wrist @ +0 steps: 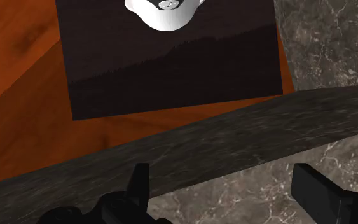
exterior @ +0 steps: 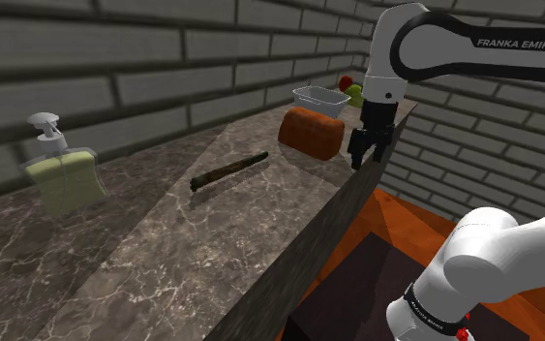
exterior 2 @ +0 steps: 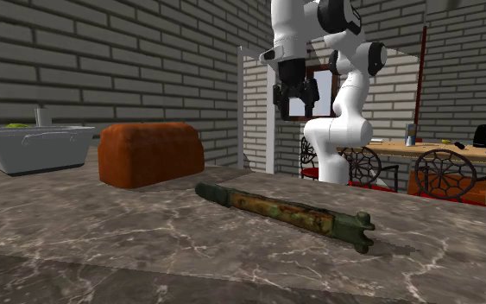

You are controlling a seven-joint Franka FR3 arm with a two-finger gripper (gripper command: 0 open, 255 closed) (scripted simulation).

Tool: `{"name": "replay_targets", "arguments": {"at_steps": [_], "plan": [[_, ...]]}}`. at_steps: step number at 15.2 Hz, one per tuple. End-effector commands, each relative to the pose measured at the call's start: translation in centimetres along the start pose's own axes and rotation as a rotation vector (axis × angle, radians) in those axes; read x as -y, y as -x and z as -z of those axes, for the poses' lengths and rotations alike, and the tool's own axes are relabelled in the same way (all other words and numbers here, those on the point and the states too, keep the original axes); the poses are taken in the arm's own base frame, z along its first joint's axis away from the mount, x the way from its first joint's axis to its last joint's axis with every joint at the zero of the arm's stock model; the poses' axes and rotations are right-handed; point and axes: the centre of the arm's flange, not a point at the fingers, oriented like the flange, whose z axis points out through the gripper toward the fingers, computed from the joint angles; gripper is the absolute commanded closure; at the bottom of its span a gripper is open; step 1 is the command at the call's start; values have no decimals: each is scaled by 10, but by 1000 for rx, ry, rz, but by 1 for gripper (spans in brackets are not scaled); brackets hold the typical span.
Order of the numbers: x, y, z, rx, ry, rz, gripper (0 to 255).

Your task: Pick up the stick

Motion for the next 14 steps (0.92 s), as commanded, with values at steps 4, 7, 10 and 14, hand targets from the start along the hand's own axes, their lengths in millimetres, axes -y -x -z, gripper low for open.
{"name": "replay_targets", "arguments": {"at_steps": [4,7,10,14], "plan": [[34,-14,-8,-11,-13,-126,0],[65,-32,-15,-23,-25,-252,0],[95,-54,-22,-34,-38,-378,0],[129,-89,-30,-49,-54,-545,0]]}}
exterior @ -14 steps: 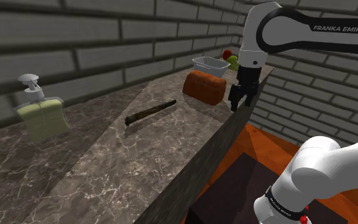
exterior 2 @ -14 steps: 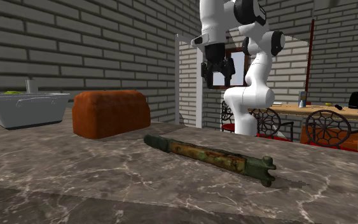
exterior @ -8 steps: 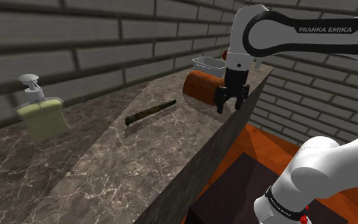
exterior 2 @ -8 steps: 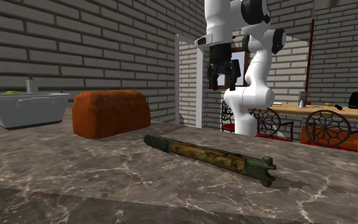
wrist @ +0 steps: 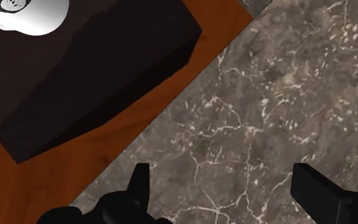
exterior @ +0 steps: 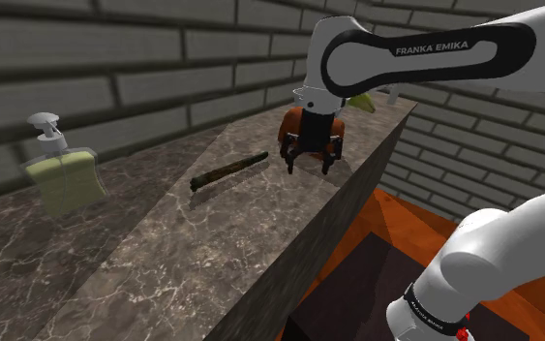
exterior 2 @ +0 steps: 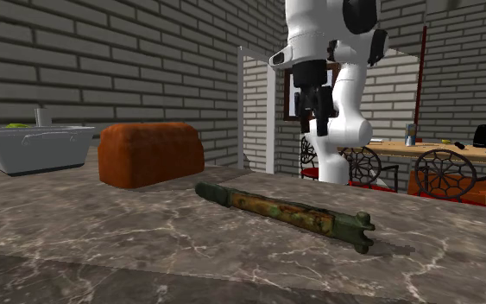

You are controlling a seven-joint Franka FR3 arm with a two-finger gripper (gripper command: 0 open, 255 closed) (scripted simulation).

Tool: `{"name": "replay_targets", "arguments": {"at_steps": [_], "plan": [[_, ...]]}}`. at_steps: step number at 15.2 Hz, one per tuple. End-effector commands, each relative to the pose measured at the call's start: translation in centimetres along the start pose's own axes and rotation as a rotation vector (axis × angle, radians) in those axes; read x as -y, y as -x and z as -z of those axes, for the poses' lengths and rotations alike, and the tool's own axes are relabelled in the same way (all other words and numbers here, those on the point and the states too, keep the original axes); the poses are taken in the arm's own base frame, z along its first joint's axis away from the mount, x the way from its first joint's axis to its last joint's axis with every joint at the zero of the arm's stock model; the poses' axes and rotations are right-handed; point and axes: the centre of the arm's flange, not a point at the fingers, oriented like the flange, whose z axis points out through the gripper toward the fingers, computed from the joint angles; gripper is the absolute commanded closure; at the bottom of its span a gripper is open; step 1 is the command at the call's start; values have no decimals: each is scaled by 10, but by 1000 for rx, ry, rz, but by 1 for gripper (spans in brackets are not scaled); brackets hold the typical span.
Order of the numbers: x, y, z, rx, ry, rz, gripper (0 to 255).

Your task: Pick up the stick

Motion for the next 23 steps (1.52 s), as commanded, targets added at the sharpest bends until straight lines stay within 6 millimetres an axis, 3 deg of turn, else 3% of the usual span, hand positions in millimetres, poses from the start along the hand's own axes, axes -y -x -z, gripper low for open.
{"name": "replay_targets", "arguments": {"at_steps": [1,8,15,19,23], "plan": [[24,-9,-7,-7,-10,-91,0],[96,-55,-24,-33,-39,-384,0],[152,-120,-37,-59,-68,-678,0],[173,-160,-42,-73,-84,-833,0],[174,-162,-63,-73,-84,-833,0]]}}
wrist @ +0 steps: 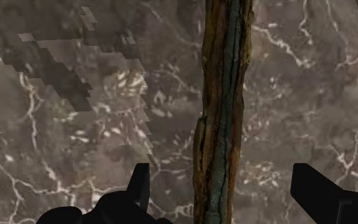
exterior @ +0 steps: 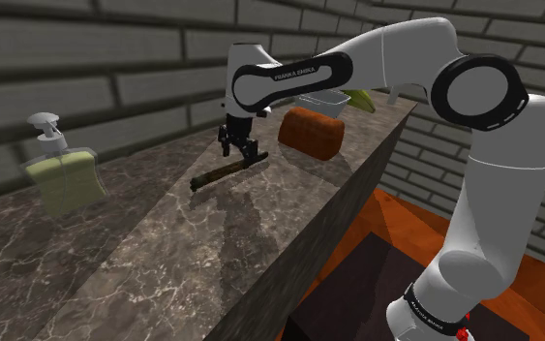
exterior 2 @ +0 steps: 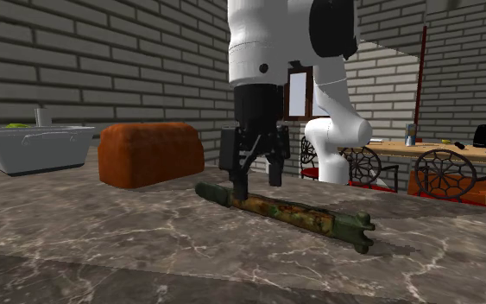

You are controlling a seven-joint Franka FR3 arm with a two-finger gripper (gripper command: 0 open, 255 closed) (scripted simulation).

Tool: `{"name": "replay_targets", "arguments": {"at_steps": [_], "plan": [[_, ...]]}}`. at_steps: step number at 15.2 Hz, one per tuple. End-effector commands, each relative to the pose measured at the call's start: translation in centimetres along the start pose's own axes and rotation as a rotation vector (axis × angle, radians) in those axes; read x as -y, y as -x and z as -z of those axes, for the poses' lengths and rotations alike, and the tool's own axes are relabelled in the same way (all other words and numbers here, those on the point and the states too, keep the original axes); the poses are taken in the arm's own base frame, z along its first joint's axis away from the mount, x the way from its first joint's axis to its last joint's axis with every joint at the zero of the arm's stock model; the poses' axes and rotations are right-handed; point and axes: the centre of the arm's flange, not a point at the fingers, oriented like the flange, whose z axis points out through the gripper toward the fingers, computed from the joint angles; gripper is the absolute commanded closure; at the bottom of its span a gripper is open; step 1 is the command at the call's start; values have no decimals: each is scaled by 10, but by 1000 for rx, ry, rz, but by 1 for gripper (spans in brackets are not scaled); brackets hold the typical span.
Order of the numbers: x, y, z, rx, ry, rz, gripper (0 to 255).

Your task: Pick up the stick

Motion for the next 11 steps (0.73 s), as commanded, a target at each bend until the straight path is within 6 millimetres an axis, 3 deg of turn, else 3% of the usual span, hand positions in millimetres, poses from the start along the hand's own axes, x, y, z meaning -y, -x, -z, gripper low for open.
{"name": "replay_targets", "arguments": {"at_steps": [1,5,6,11], "plan": [[0,-1,-11,0,-1,-3,0],[0,-1,-24,0,-1,-3,0],[1,-2,-24,0,-1,-3,255],[0,-2,-24,0,-1,-3,255]]}}
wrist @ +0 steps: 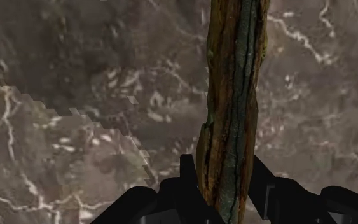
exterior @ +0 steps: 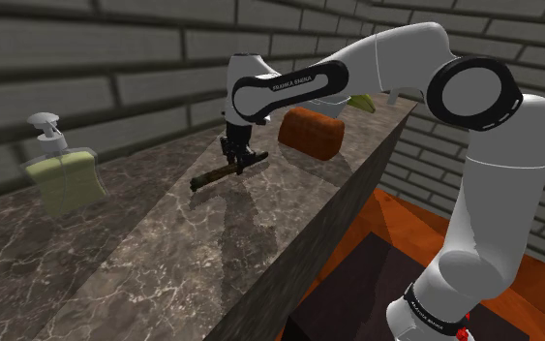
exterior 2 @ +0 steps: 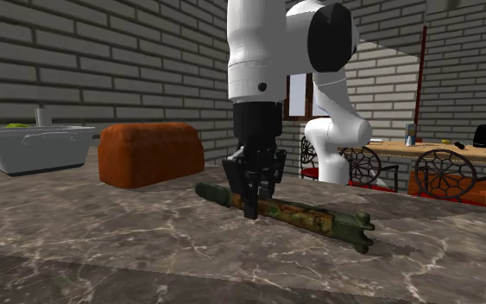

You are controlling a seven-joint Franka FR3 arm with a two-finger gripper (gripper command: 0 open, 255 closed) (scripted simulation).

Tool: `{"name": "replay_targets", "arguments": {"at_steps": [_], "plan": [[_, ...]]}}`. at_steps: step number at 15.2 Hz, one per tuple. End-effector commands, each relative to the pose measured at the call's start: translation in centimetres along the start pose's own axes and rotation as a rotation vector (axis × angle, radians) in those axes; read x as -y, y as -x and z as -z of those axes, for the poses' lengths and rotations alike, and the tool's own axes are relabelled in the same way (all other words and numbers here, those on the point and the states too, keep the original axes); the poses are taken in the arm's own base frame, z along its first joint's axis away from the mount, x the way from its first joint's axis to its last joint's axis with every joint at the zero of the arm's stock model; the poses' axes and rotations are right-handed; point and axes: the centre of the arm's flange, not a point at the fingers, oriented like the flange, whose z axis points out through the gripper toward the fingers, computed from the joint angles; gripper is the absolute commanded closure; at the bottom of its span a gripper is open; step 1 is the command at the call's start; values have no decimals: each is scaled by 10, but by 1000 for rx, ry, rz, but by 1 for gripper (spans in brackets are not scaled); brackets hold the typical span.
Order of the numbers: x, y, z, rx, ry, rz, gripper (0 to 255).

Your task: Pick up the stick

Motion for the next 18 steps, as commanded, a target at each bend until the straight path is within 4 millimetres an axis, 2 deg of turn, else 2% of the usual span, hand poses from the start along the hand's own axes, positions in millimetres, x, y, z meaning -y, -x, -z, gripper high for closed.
{"name": "replay_targets", "arguments": {"at_steps": [1,4,18], "plan": [[0,0,0,0,0,0,255],[0,1,0,0,0,0,255],[1,3,73,0,0,0,255]]}}
